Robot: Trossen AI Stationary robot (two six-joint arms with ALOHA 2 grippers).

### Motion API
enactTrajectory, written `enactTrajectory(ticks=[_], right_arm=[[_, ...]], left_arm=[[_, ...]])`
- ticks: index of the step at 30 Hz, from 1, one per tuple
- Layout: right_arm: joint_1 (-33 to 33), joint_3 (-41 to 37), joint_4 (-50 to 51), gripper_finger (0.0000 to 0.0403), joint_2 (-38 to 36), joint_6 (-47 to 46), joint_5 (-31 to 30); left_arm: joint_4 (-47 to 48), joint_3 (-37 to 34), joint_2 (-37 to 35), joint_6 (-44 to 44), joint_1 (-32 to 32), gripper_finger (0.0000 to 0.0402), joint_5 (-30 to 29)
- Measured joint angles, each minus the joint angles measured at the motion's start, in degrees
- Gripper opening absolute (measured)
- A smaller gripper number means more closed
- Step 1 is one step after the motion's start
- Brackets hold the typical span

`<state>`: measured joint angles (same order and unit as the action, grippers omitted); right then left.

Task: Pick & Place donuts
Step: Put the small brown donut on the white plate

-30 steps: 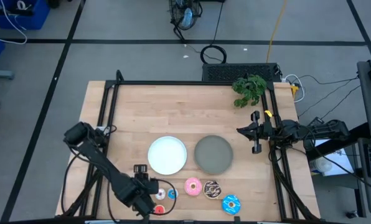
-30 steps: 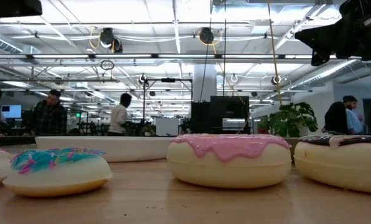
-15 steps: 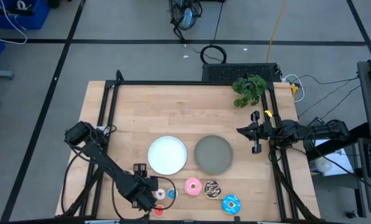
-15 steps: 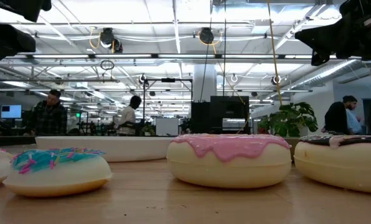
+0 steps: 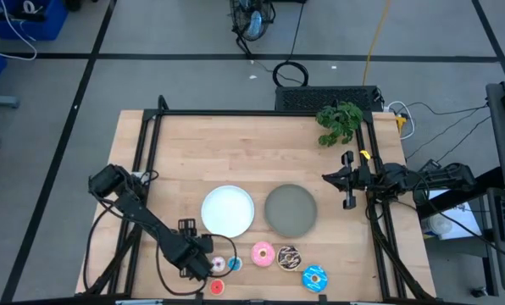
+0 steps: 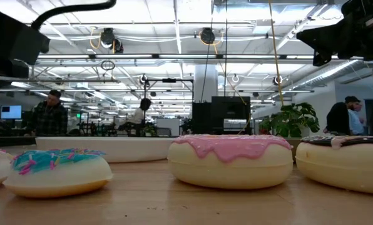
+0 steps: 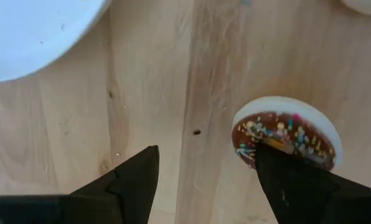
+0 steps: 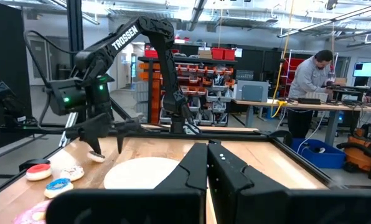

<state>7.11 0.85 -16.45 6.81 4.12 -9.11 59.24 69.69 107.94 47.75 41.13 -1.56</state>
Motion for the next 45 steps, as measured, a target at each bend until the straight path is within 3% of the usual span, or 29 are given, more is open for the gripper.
enactTrajectory(ticks=[12, 45], right_arm=[[0.0, 0.0, 0.0, 0.0, 0.0, 0.0, -0.1], [0.0, 0.0, 0.0, 0.0, 0.0, 0.0, -0.1]], left_arm=[[0.6, 3.0, -0.4, -0.5, -0.7, 0.0267, 0.1], [-3.1, 0.7, -0.2, 3.9, -0.7, 0.0266, 0.0]])
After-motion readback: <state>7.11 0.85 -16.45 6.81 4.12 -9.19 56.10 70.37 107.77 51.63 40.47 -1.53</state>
